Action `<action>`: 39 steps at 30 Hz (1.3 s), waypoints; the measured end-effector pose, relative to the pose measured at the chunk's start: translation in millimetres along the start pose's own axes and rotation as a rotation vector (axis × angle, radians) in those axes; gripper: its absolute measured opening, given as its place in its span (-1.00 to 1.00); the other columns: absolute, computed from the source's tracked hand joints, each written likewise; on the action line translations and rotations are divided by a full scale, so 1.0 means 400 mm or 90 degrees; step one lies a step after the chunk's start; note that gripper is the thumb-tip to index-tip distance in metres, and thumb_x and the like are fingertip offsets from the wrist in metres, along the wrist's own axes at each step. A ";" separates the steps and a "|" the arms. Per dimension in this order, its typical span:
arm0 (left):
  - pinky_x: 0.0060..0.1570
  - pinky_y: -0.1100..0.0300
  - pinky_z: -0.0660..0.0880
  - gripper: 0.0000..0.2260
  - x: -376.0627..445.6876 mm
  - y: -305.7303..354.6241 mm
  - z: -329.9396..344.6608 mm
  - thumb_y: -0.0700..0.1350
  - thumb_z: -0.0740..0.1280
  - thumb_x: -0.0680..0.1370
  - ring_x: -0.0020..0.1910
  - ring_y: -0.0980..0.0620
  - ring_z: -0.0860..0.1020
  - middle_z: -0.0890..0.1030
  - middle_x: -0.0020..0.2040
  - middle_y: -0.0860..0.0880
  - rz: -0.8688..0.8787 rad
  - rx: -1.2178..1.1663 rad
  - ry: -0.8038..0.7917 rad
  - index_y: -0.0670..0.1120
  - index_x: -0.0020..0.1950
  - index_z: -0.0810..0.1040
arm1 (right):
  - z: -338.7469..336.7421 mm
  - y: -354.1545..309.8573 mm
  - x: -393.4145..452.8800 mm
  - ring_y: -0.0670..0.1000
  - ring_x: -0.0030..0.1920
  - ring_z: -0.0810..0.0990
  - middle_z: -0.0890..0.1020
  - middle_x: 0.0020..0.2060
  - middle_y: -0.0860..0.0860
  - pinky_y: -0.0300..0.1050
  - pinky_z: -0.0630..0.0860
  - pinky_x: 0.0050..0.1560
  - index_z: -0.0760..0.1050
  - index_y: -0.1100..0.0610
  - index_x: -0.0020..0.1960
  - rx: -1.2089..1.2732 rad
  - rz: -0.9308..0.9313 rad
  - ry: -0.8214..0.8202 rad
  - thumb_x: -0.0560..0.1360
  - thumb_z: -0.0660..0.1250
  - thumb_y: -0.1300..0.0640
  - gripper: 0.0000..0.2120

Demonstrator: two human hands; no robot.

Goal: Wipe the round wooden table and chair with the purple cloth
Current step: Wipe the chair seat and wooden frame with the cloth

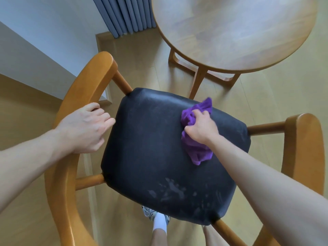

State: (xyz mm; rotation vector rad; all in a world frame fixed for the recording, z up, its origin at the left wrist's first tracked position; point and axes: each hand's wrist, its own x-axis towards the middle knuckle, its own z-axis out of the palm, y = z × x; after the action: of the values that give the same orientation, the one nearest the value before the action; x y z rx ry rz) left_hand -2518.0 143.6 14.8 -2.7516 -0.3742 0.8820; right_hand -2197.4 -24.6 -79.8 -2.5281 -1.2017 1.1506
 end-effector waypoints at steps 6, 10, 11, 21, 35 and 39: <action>0.54 -0.20 0.18 -0.16 0.170 0.333 -0.013 0.18 0.33 0.57 0.65 -0.16 -0.06 -0.15 0.68 -0.08 -0.096 -0.321 -0.134 0.09 0.66 -0.15 | 0.077 0.020 -0.097 0.20 -0.07 0.56 0.49 -0.02 0.00 -0.03 0.50 -0.09 0.39 -0.02 -0.02 -0.219 -0.204 -0.332 0.41 0.38 -0.04 -0.77; 0.44 -0.40 0.21 0.24 0.285 0.477 -0.033 0.25 0.57 0.37 0.61 -0.27 -0.33 -0.50 0.57 -0.05 -0.204 -0.481 -0.150 0.19 0.59 -0.41 | -0.024 0.054 -0.081 0.09 -0.18 0.55 0.57 -0.22 -0.03 -0.05 0.48 -0.22 0.47 0.01 -0.15 -0.177 -0.147 -0.321 0.36 0.40 -0.02 -0.84; 0.42 -0.43 0.22 0.29 0.304 0.497 -0.038 0.25 0.60 0.33 0.60 -0.29 -0.34 -0.52 0.56 -0.06 -0.231 -0.507 -0.159 0.20 0.58 -0.45 | -0.053 0.059 -0.058 0.10 -0.16 0.55 0.55 -0.18 -0.01 -0.03 0.50 -0.20 0.46 0.02 -0.15 -0.133 -0.142 -0.233 0.36 0.40 -0.02 -0.82; 0.33 -0.41 0.38 0.38 0.346 0.539 -0.056 0.28 0.64 0.25 0.58 -0.42 -0.25 -0.41 0.58 -0.21 -0.299 -0.440 -0.197 0.11 0.58 -0.45 | -0.006 0.070 -0.039 0.23 -0.06 0.52 0.36 0.10 0.04 0.07 0.54 -0.09 0.27 -0.05 0.13 -0.246 -0.170 -0.231 0.43 0.36 -0.01 -0.64; 0.36 -0.39 0.34 0.39 0.349 0.557 -0.038 0.26 0.64 0.24 0.58 -0.38 -0.30 -0.48 0.56 -0.17 -0.334 -0.446 -0.170 0.15 0.55 -0.49 | -0.124 -0.062 0.198 0.20 0.31 0.52 0.20 0.56 0.03 0.06 0.53 0.14 0.27 0.08 0.51 -0.216 -0.245 -0.128 0.46 0.33 0.08 -0.37; 0.38 -0.41 0.30 0.39 0.345 0.558 -0.037 0.24 0.66 0.24 0.58 -0.37 -0.31 -0.49 0.56 -0.15 -0.336 -0.453 -0.173 0.16 0.55 -0.48 | -0.075 0.002 0.158 0.28 0.26 0.54 0.33 0.49 0.02 0.06 0.53 0.01 0.23 0.08 0.53 -0.257 -0.211 -0.079 0.48 0.37 0.06 -0.33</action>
State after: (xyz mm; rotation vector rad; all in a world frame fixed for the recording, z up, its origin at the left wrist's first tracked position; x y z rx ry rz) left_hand -2362.6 -26.3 -112.2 -2.8309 -1.6520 1.1195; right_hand -2151.5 25.5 -95.9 -2.3971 -1.9720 1.0829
